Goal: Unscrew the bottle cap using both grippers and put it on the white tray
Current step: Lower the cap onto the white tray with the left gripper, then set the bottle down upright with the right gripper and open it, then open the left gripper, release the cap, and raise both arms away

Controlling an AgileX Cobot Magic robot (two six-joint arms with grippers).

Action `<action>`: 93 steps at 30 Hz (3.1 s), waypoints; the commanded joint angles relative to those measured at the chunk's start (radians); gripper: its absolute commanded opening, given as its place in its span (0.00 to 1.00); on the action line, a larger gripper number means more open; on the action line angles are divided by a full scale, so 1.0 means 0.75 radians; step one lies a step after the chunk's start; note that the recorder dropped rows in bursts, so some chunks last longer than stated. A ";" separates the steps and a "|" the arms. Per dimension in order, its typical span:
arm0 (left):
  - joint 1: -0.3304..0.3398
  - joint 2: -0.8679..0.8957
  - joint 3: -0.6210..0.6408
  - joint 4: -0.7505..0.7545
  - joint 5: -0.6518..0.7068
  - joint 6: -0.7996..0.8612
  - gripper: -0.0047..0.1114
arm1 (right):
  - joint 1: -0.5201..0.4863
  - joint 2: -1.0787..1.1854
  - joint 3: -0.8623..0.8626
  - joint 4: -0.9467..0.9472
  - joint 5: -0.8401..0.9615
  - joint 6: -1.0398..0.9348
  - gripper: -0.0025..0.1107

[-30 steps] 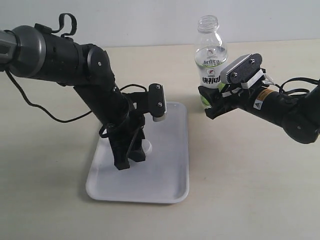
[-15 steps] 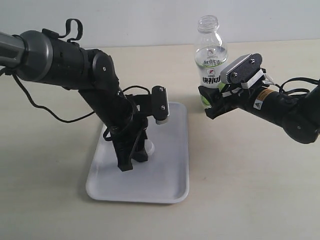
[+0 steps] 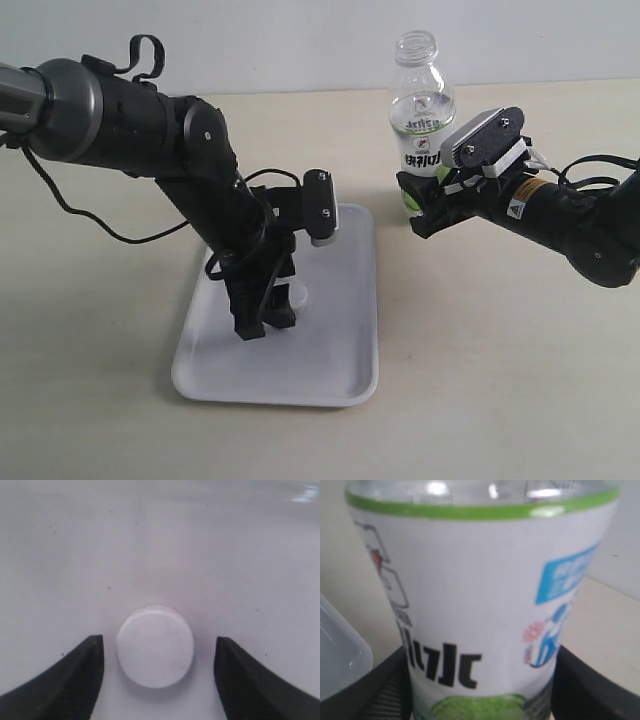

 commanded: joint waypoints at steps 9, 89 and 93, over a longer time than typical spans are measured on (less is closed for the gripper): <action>-0.007 -0.144 -0.001 -0.036 0.009 -0.111 0.57 | -0.003 -0.018 -0.003 0.006 -0.142 0.165 0.02; -0.007 -0.151 -0.001 -0.051 -0.017 -0.138 0.57 | -0.003 -0.877 -0.077 -0.143 0.406 0.648 0.76; -0.004 -0.151 -0.001 -0.051 -0.017 -0.221 0.57 | -0.003 -1.096 -0.077 -0.140 0.608 0.732 0.74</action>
